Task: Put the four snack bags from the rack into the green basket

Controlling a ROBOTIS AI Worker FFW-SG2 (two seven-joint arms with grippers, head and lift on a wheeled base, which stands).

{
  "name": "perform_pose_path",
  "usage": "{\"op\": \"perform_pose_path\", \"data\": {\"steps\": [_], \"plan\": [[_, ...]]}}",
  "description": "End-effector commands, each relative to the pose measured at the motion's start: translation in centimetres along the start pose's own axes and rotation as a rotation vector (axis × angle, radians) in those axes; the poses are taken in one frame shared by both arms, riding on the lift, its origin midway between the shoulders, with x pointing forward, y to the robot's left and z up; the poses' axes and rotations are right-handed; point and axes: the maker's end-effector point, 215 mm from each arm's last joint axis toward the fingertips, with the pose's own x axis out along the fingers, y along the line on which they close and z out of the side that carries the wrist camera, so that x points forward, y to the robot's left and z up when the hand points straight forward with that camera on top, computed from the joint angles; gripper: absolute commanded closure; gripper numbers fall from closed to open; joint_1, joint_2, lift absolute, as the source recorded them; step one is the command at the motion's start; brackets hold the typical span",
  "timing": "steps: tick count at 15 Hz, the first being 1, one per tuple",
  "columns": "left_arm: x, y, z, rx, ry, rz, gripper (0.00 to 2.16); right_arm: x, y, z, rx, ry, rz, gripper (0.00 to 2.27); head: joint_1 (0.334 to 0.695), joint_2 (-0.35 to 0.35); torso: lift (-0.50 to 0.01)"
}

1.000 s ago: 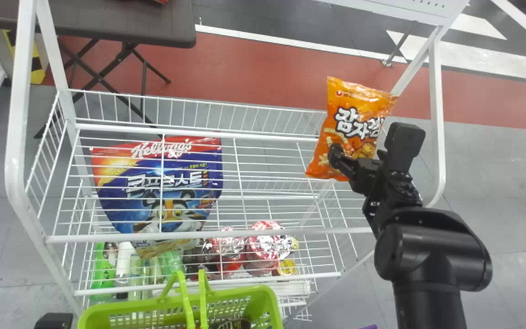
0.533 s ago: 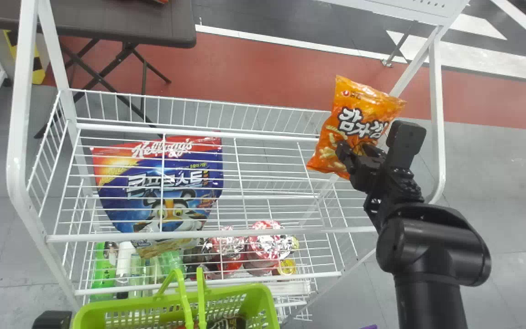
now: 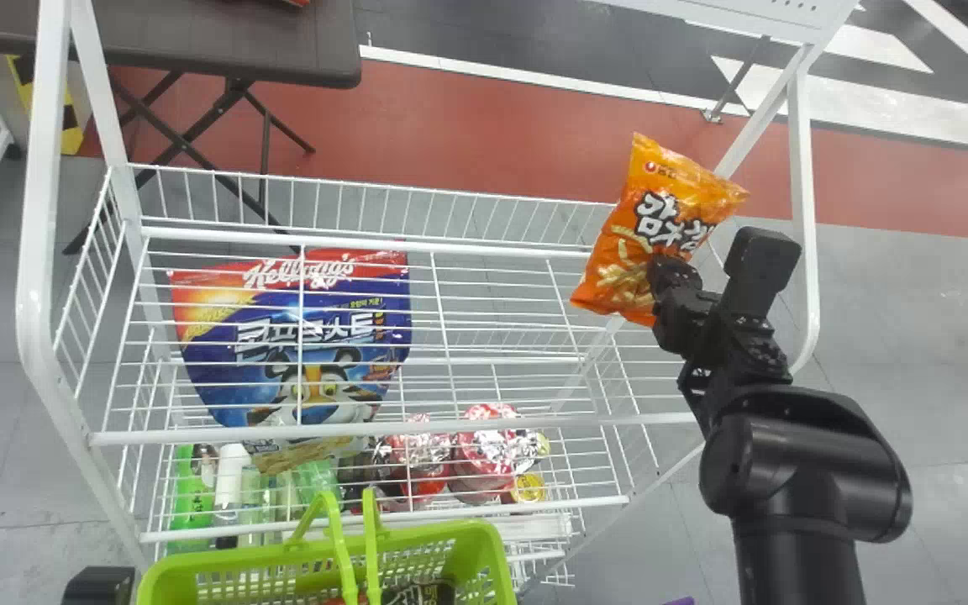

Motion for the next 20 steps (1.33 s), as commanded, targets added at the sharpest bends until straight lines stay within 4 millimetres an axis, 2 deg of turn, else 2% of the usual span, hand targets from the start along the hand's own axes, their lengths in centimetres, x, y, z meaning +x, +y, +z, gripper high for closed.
{"op": "perform_pose_path", "data": {"steps": [1, 4, 7, 9, 10, 11, 13, 15, 17, 20], "plan": [[0.1, 0.0, 0.1, -0.001, 0.001, -0.001, 2.11, -1.1, 0.3, 0.7, 0.01, -0.022, 0.015, 2.1, 0.695, -0.35, -0.006], [0.0, 0.0, 0.3, 0.0, 0.001, -0.002, 2.11, -4.6, 2.8, 2.6, 0.009, -0.071, 0.078, 2.1, 0.695, -0.35, -0.006], [0.1, 0.2, 0.2, -0.007, 0.006, 0.005, 2.11, -8.9, 6.5, 5.2, 0.031, -0.116, 0.167, 2.1, 0.695, -0.35, -0.006], [0.4, 0.0, 0.0, -0.008, 0.011, -0.003, 2.11, -11.9, 9.0, 5.3, 0.037, -0.092, 0.235, 2.1, 0.695, -0.35, -0.006], [0.3, -0.1, 0.0, -0.01, 0.011, -0.003, 2.11, -13.5, 10.1, 4.0, 0.044, -0.026, 0.272, 2.1, 0.695, -0.35, -0.006], [0.1, 0.0, -0.2, -0.016, 0.007, 0.0, 2.11, -15.2, 11.3, 1.5, 0.075, 0.07, 0.315, 2.1, 0.695, -0.35, -0.006], [0.0, 0.0, -0.2, -0.013, 0.005, 0.002, 2.11, -18.6, 12.6, -0.5, 0.1, 0.133, 0.362, 2.1, 0.695, -0.35, -0.006], [0.0, 0.0, -0.3, -0.015, 0.005, 0.003, 2.11, -22.0, 13.6, -3.7, 0.089, 0.263, 0.417, 2.1, 0.695, -0.35, -0.006], [0.0, 0.0, -0.8, -0.009, -0.005, 0.014, 2.11, -25.6, 14.7, -9.0, 0.102, 0.48, 0.492, 2.1, 0.695, -0.35, -0.006], [0.1, 0.1, -0.7, 0.001, -0.012, 0.018, 2.11, -31.1, 15.4, -14.9, 0.157, 0.71, 0.576, 2.1, 0.695, -0.35, -0.006]]}}
